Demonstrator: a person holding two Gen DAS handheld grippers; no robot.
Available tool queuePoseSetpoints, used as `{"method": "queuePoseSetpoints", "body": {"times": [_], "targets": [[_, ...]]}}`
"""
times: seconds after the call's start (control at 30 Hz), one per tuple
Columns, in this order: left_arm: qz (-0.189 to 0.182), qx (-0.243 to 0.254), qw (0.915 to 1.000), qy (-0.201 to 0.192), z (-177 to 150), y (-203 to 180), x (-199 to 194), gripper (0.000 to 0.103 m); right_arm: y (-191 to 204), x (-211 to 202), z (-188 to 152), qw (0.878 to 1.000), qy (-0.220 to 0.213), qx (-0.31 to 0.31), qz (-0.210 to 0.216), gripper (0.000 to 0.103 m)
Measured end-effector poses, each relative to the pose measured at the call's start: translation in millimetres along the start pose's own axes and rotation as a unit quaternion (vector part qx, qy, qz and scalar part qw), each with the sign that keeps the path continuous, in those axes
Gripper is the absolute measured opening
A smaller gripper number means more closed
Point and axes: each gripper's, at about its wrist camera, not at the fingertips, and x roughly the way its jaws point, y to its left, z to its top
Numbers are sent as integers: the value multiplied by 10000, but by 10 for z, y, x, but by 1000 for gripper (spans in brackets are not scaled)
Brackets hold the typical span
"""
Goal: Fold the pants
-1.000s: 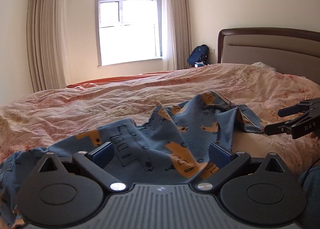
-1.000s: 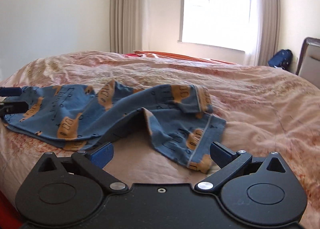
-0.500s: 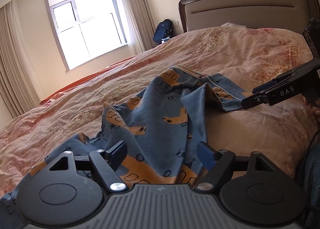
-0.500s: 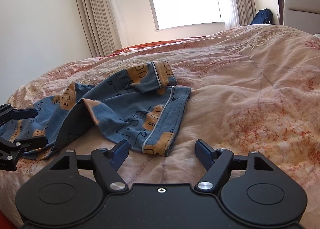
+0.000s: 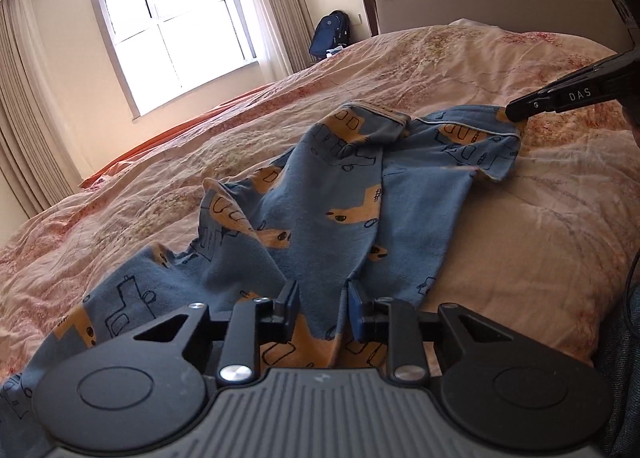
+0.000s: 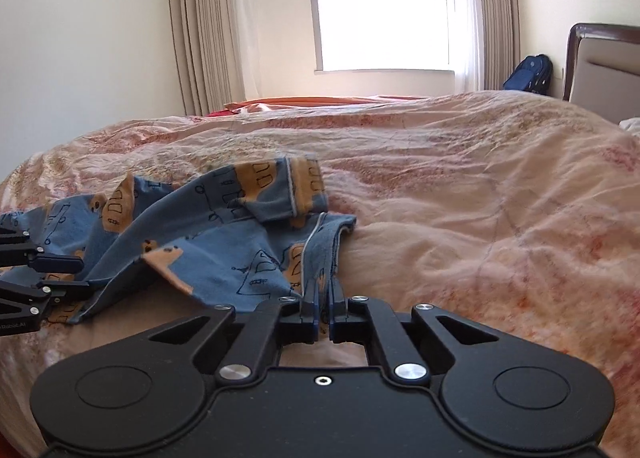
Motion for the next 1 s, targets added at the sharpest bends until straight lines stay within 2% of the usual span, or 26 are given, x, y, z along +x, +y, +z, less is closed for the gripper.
{"method": "queuePoseSetpoints", "body": {"times": [0.1, 0.33, 0.37, 0.43, 0.47, 0.5, 0.6, 0.7, 0.77, 0.87, 0.93, 1.0], "targets": [[-30, 54, 10000, 2, -16, -14, 8, 23, -131, 8, 23, 9998, 59, 8, -172, 2], [-103, 158, 9998, 15, -46, -43, 25, 14, -148, 151, -228, 9990, 234, -23, -379, 5], [-113, 169, 9998, 3, -46, -41, 21, 14, -149, 145, -229, 9989, 183, 30, -428, 10], [-136, 224, 9997, -32, -54, -49, 21, 14, -161, 88, -188, 9994, 104, 135, -316, 30], [-150, 237, 9996, -31, -62, -49, 28, 14, -161, 53, -156, 9997, 5, 162, -156, 48], [-162, 236, 9996, -30, -68, -45, 36, 14, -155, 28, -130, 9998, -91, 173, -47, 59], [-196, 199, 9996, -37, -87, -32, 65, 14, -89, 29, 19, 9989, -324, 247, 251, 62], [-223, 137, 9996, -44, -91, -12, 73, 14, -58, 215, 146, 9942, -306, 603, 836, 64], [-250, 127, 9996, -51, -93, -7, 72, 10, -28, 436, 225, 9874, -186, 912, 1277, 63], [-273, 118, 9995, -70, -96, -2, 73, 6, -6, 769, 295, 9791, 127, 1384, 1487, 63], [-272, 115, 9995, -84, -96, 2, 73, 4, -27, 956, 310, 9725, 295, 1803, 1444, 60], [-277, 62, 9996, -89, -88, 15, 71, 2, -71, 1094, 323, 9648, 329, 2183, 1429, 53]]}}
